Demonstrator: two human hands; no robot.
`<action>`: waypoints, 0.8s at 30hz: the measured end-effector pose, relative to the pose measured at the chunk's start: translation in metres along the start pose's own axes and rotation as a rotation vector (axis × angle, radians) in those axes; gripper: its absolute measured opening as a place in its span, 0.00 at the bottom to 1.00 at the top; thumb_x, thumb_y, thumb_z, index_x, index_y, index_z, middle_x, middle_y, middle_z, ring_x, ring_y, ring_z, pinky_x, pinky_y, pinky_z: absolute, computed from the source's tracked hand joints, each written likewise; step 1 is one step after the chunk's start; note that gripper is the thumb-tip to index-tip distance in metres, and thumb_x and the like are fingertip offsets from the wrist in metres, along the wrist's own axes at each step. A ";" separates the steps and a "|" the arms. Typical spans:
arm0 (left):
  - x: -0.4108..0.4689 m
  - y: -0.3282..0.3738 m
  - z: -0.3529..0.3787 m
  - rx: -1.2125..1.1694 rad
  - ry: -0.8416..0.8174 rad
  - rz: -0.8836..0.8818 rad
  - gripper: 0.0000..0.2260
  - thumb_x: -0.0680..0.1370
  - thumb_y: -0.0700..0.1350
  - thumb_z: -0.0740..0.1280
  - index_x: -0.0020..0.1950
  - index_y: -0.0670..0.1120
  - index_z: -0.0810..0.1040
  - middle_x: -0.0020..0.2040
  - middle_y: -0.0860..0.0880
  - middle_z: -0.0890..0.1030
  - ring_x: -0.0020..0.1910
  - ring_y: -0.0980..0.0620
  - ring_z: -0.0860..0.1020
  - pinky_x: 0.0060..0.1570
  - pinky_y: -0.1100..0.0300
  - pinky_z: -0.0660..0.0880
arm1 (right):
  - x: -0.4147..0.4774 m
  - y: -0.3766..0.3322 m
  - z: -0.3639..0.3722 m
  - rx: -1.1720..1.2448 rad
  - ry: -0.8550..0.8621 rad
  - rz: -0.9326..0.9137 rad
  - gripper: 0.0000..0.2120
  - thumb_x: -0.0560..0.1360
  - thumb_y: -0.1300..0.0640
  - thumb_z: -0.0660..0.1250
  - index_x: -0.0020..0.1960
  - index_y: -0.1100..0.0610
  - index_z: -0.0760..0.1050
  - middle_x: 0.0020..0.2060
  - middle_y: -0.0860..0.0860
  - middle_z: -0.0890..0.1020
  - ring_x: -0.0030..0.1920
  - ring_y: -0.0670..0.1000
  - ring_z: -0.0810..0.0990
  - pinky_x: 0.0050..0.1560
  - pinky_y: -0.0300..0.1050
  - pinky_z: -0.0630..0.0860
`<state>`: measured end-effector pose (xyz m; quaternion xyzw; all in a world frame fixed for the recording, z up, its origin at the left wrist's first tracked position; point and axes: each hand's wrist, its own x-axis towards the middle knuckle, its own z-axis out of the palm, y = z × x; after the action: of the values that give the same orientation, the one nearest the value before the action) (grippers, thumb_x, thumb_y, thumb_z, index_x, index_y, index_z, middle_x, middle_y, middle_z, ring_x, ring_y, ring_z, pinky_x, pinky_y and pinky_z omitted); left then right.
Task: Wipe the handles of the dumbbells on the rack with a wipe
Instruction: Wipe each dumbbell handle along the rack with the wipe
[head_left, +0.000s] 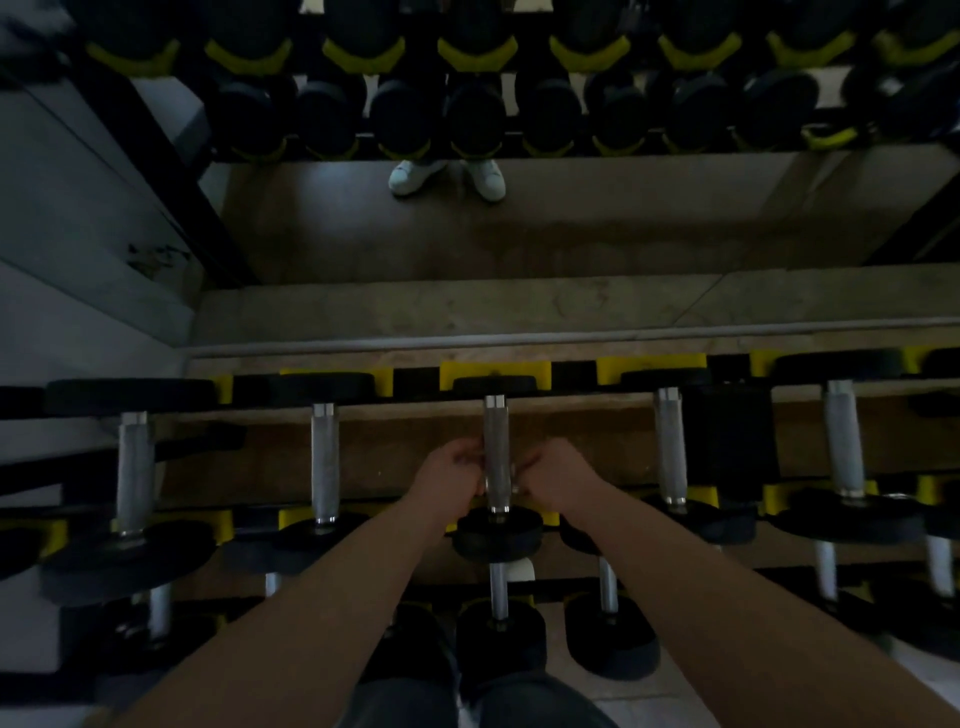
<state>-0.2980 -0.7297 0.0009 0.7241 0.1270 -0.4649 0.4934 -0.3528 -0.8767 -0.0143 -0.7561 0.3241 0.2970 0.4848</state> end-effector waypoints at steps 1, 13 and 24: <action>0.000 0.000 -0.001 -0.001 -0.013 -0.008 0.17 0.80 0.35 0.61 0.67 0.46 0.78 0.53 0.45 0.85 0.35 0.56 0.78 0.33 0.63 0.74 | 0.005 -0.004 -0.002 0.167 0.042 0.017 0.08 0.76 0.67 0.67 0.41 0.65 0.83 0.39 0.59 0.84 0.43 0.56 0.84 0.51 0.49 0.82; -0.007 0.007 0.000 0.110 -0.016 0.034 0.13 0.81 0.33 0.60 0.62 0.43 0.78 0.35 0.49 0.76 0.32 0.54 0.73 0.28 0.66 0.69 | 0.006 0.009 0.003 -0.357 -0.128 -0.092 0.16 0.78 0.64 0.65 0.31 0.57 0.72 0.30 0.52 0.75 0.38 0.53 0.77 0.36 0.41 0.70; -0.010 -0.001 -0.005 0.116 -0.012 0.084 0.11 0.80 0.38 0.66 0.61 0.43 0.82 0.38 0.53 0.81 0.36 0.59 0.77 0.32 0.71 0.72 | 0.006 -0.010 -0.012 0.243 0.058 -0.147 0.11 0.81 0.64 0.64 0.57 0.59 0.83 0.51 0.55 0.85 0.52 0.52 0.82 0.57 0.47 0.79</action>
<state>-0.3014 -0.7220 0.0089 0.7533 0.0663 -0.4546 0.4706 -0.3395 -0.8853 -0.0093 -0.7218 0.3153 0.1970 0.5838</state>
